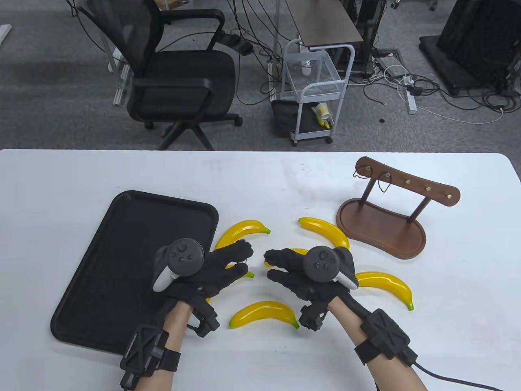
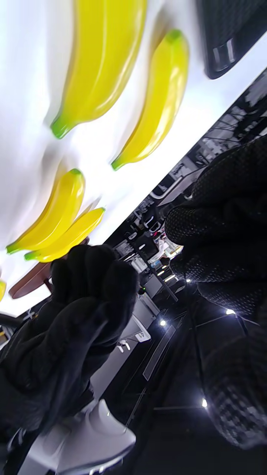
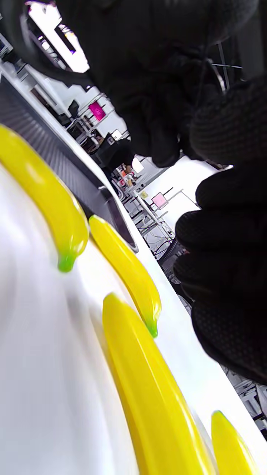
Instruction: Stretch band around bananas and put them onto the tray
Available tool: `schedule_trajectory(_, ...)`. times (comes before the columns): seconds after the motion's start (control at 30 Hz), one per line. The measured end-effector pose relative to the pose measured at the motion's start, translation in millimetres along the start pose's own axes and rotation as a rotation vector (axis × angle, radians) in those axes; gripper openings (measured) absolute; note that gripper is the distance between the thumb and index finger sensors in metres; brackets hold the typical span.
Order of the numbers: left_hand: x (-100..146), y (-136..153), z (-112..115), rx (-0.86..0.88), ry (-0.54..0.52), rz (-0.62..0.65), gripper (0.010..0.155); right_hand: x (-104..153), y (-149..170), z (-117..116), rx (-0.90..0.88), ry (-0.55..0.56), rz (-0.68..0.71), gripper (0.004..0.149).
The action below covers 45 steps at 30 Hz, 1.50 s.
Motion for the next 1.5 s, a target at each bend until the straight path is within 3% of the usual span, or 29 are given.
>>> schedule_trajectory(0.4,6.0,15.1,-11.8,-0.199,-0.065,-0.085,0.072,13.3,2.4,-34.3,0.131,-0.082,0.037,0.066)
schedule_trajectory(0.93,11.4,39.5,-17.7,-0.189,-0.1,-0.14,0.072,20.0,-7.6,-88.0,0.347,-0.247,0.12,0.078)
schedule_trajectory(1.5,10.4,38.8,-16.0,-0.185,-0.096,-0.135,0.071,18.7,-20.5,-104.4,0.48,-0.276,0.158,0.074)
Point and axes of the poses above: the tracker on the back of each hand, its own y axis roughly to the little-finger side, its own x axis roughly from the fingertips to the wrist, z = x × y, the point moved 4 cm from there along -x, roughly from the wrist to the fingertips
